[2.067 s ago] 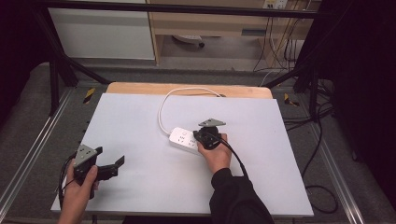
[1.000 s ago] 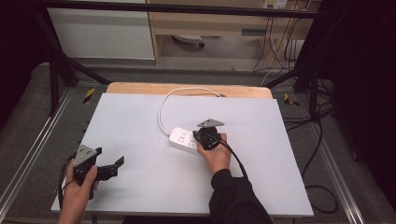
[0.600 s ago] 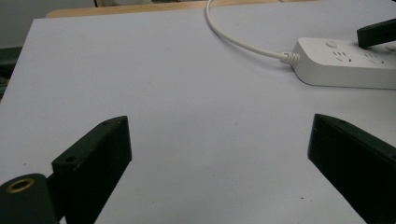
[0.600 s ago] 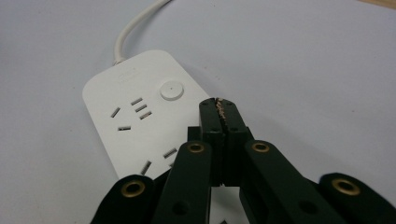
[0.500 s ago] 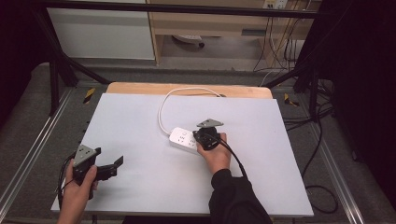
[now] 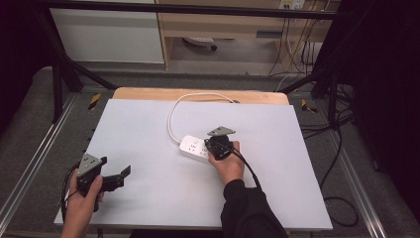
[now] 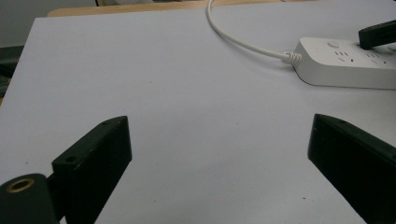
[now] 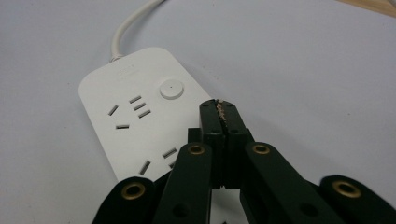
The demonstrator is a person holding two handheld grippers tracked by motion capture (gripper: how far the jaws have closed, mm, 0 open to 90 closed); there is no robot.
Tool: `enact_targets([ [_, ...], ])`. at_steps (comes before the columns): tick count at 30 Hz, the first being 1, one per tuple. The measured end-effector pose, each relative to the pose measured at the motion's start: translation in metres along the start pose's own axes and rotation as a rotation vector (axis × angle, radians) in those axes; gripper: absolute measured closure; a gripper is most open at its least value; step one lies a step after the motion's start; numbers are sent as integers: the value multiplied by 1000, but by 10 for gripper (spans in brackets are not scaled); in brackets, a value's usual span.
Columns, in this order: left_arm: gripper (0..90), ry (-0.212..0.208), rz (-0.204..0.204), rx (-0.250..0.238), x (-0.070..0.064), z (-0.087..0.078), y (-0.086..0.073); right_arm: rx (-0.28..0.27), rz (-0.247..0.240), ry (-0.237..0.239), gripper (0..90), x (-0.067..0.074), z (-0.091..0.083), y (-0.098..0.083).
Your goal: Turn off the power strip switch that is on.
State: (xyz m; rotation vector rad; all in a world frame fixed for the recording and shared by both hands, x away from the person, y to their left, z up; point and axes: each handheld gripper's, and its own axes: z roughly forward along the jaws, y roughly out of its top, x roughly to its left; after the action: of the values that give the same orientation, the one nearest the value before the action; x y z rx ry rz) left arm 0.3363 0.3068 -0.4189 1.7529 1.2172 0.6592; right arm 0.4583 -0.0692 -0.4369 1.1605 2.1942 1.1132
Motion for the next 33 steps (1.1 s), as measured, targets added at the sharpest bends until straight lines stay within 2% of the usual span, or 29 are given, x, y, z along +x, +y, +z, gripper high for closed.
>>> enact_targets([
  [4,62,3,-2,2,1,0,0,2,20,11,900,-1,0,0],
  [10,62,6,6,7,-1,1,0,6,9,8,900,-1,0,1],
  [18,63,3,4,5,1,2,0,0,19,8,900,-1,0,0],
  [21,62,0,6,5,0,2,0,1,51,16,900,-2,0,0],
  [25,62,-2,7,3,0,2,0,9,48,21,900,-3,0,1],
  [28,62,-2,6,4,0,2,0,-7,88,82,900,-4,0,2],
  [30,62,-2,6,5,0,2,0,19,65,76,900,2,0,5],
  [31,62,-2,8,5,1,2,0,21,35,49,900,6,0,7],
  [32,62,-2,7,3,1,2,0,5,14,40,900,9,0,7],
  [33,62,-2,5,1,1,2,0,-10,17,49,900,10,0,8],
])
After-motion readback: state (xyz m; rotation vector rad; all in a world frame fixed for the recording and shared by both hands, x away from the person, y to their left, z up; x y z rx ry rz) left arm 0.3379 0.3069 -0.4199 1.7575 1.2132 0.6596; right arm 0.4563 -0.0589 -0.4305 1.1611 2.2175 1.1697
